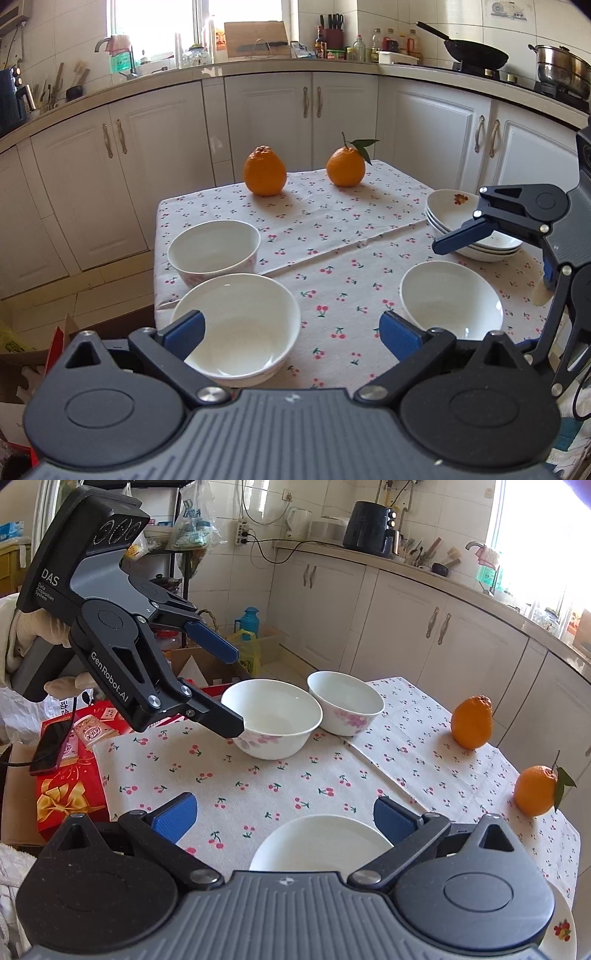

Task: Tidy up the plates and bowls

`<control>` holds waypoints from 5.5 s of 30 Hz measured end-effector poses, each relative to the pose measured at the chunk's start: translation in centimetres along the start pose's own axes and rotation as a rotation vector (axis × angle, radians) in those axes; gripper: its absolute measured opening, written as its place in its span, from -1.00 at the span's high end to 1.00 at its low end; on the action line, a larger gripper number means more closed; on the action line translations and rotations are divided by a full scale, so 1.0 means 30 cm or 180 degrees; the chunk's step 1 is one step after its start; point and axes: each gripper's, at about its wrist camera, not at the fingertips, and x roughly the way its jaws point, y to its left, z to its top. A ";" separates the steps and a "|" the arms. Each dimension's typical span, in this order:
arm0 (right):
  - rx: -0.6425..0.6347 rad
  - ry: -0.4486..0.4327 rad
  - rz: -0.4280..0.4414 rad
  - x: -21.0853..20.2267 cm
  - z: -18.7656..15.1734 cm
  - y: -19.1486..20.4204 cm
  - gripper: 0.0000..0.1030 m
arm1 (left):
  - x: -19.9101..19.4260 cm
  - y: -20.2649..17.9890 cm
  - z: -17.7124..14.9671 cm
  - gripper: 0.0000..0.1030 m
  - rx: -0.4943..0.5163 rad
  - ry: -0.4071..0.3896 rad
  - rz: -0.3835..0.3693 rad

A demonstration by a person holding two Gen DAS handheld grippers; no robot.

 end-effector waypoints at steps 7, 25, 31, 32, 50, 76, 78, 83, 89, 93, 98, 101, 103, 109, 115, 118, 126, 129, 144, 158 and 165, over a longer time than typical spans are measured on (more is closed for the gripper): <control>0.0011 0.0077 -0.0033 0.097 0.059 0.022 -1.00 | 0.017 0.090 -0.004 -0.95 0.0042 -0.0007 0.0090; 0.0071 0.0319 -0.0020 0.302 0.157 0.009 -1.00 | 0.192 0.259 0.012 -0.81 -0.0083 0.0276 -0.0103; 0.0065 0.0355 0.0081 0.359 0.174 0.002 -1.00 | 0.226 0.285 0.011 -0.50 -0.0161 0.0364 -0.0256; 0.0064 0.0362 0.0094 0.367 0.177 0.002 -1.00 | 0.230 0.288 0.012 -0.49 -0.0162 0.0370 -0.0272; 0.0014 0.0451 0.0281 0.439 0.185 -0.008 -0.61 | 0.280 0.312 0.030 0.01 -0.0250 0.0478 -0.0529; 0.0004 0.0444 0.0291 0.435 0.185 -0.009 -0.58 | 0.283 0.306 0.035 0.10 -0.0211 0.0559 -0.0519; 0.0034 0.0455 0.0302 0.433 0.184 -0.012 -0.58 | 0.279 0.299 0.039 0.10 -0.0205 0.0559 -0.0520; 0.0102 0.0429 0.0332 0.401 0.183 -0.020 -0.58 | 0.260 0.279 0.050 0.10 -0.0190 0.0551 -0.0524; 0.0125 0.0406 0.0299 0.330 0.175 -0.023 -0.58 | 0.215 0.219 0.081 0.10 -0.0125 0.0492 -0.0549; 0.0133 0.0364 0.0271 0.271 0.163 -0.028 -0.58 | 0.185 0.170 0.104 0.10 -0.0059 0.0453 -0.0563; 0.0137 0.0303 0.0210 0.187 0.139 -0.034 -0.58 | 0.152 0.099 0.135 0.10 0.0025 0.0397 -0.0585; 0.0132 0.0276 0.0161 0.136 0.122 -0.036 -0.58 | 0.136 0.058 0.149 0.10 0.0079 0.0365 -0.0603; 0.0140 0.0258 0.0131 0.105 0.110 -0.042 -0.58 | 0.130 0.027 0.161 0.10 0.0110 0.0348 -0.0621; 0.0177 0.0231 0.0007 0.017 0.070 -0.067 -0.58 | 0.122 -0.059 0.193 0.10 0.0203 0.0286 -0.0688; 0.0234 0.0228 -0.0110 -0.061 0.019 -0.089 -0.58 | 0.136 -0.140 0.211 0.10 0.0275 0.0247 -0.0789; 0.0259 0.0244 -0.0167 -0.090 -0.007 -0.096 -0.58 | 0.147 -0.177 0.215 0.10 0.0300 0.0248 -0.0838; 0.0358 0.0307 -0.0244 -0.141 -0.071 -0.108 -0.58 | 0.184 -0.252 0.206 0.10 0.0325 0.0302 -0.0962; 0.0382 0.0339 -0.0245 -0.148 -0.091 -0.112 -0.58 | 0.198 -0.267 0.197 0.10 0.0306 0.0338 -0.0997; 0.0467 0.0459 -0.0176 -0.136 -0.135 -0.120 -0.58 | 0.250 -0.291 0.161 0.10 0.0231 0.0480 -0.1060; 0.0507 0.0535 -0.0133 -0.116 -0.158 -0.123 -0.58 | 0.264 -0.299 0.148 0.10 0.0233 0.0523 -0.1080; 0.0507 0.0538 -0.0121 -0.115 -0.156 -0.124 -0.58 | 0.267 -0.299 0.144 0.10 0.0242 0.0529 -0.1074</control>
